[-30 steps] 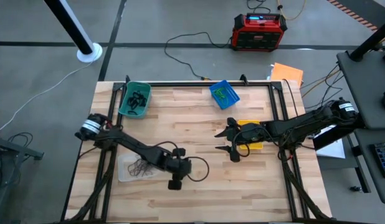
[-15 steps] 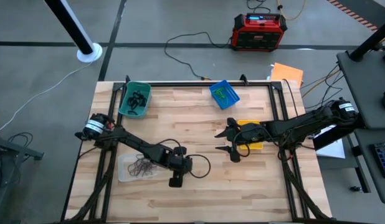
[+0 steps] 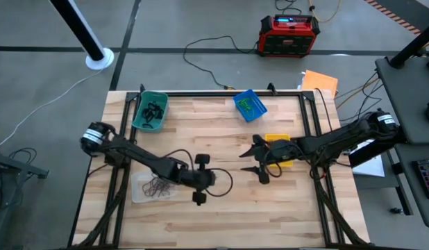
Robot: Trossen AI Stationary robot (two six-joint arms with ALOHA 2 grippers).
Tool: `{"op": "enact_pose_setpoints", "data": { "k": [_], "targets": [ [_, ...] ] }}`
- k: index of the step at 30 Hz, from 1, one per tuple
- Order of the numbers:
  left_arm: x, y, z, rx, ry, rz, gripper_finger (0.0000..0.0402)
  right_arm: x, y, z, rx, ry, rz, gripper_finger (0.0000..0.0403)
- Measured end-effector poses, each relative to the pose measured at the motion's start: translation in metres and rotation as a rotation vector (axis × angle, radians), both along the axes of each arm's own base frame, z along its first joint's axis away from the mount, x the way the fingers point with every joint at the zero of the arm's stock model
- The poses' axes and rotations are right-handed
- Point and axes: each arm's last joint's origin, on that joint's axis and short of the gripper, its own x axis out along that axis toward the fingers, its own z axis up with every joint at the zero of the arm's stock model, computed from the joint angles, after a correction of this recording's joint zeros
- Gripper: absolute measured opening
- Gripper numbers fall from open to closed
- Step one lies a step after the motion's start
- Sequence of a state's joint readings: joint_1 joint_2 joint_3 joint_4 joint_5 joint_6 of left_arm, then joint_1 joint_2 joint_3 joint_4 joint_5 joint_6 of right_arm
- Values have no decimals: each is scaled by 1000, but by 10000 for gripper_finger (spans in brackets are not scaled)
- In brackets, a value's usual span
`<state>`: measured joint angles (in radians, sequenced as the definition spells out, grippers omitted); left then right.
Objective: Sort rubber bands into baskets
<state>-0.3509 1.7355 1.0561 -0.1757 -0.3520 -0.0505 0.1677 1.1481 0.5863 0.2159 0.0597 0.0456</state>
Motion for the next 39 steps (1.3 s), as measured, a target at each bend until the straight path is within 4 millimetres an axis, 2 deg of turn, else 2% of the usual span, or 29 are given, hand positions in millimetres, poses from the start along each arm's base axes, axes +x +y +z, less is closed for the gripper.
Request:
{"op": "enact_pose_setpoints", "data": {
  "k": [5,9,15,20,28,32,37,39],
  "targets": [
    [4,3,18,14,-120,-21,0,-3,8,-11,-26,-85,55,228],
    [7,9,32,6,-197,-17,0,5,13,-21,-49,-104,81,228],
    [9,13,36,2,-217,-18,0,36,18,-32,-103,-53,63,228],
    [9,14,36,2,-218,-16,0,59,19,-30,-161,-63,-24,228],
    [10,13,37,13,-231,-29,0,77,23,-36,-212,-44,6,224],
    [10,13,37,14,-228,-29,0,76,23,-35,-215,-37,10,178],
    [9,14,37,19,-223,-30,0,75,23,-35,-227,-33,16,45],
    [10,14,37,21,-229,-27,0,75,23,-35,-239,-32,21,21]
  ]
}}
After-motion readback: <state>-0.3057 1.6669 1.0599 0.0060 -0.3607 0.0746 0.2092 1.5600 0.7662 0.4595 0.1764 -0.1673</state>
